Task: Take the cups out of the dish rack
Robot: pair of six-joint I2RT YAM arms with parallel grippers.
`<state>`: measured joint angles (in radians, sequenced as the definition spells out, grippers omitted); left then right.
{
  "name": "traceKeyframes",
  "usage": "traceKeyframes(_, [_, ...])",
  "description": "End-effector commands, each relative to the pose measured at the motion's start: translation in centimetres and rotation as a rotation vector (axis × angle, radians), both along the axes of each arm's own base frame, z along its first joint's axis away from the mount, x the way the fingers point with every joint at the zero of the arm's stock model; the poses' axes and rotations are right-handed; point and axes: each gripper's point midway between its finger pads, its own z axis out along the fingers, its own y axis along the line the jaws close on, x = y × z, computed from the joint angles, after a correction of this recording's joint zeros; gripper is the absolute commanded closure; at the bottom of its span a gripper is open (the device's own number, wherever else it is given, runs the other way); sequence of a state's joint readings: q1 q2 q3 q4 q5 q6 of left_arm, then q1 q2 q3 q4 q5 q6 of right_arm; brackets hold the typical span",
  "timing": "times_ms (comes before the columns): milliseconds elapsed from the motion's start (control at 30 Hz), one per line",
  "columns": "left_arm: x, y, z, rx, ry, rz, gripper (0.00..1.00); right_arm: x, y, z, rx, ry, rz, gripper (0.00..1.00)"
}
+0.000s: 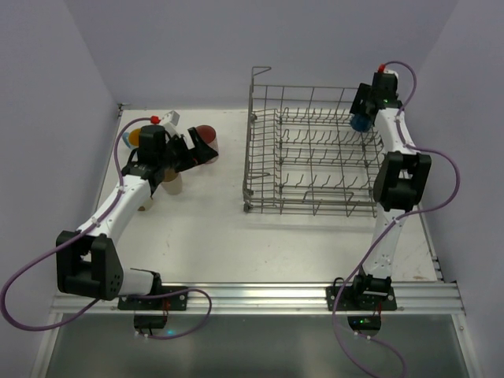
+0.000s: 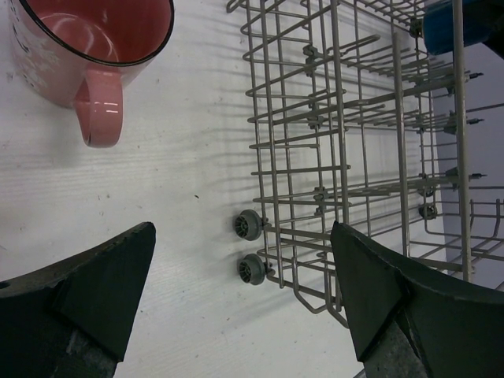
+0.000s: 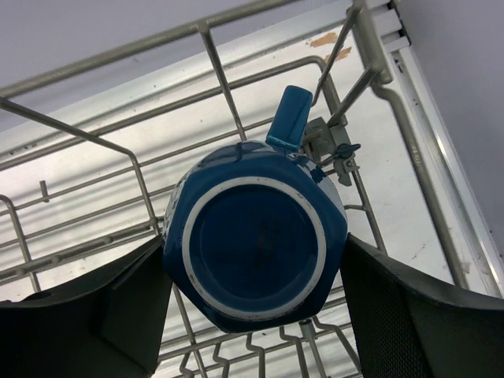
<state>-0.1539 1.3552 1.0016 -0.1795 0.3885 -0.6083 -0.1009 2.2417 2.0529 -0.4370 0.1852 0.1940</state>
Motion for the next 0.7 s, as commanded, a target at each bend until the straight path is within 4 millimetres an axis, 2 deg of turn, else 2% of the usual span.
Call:
traceKeyframes(0, [0.1,-0.8,1.6,-0.024,-0.059,-0.037,0.04,0.4,-0.7,11.7,-0.051,-0.275,-0.048,1.00])
traceKeyframes(367, [-0.1,-1.2,1.8,-0.029,-0.064,-0.048,0.04,0.0,-0.3,11.8,-0.051,-0.285,-0.050,1.00])
traceKeyframes(667, [0.0,-1.2,2.9,-0.020,-0.085,-0.051,0.04,-1.4,0.8,13.6,-0.041,-0.316,-0.050,1.00])
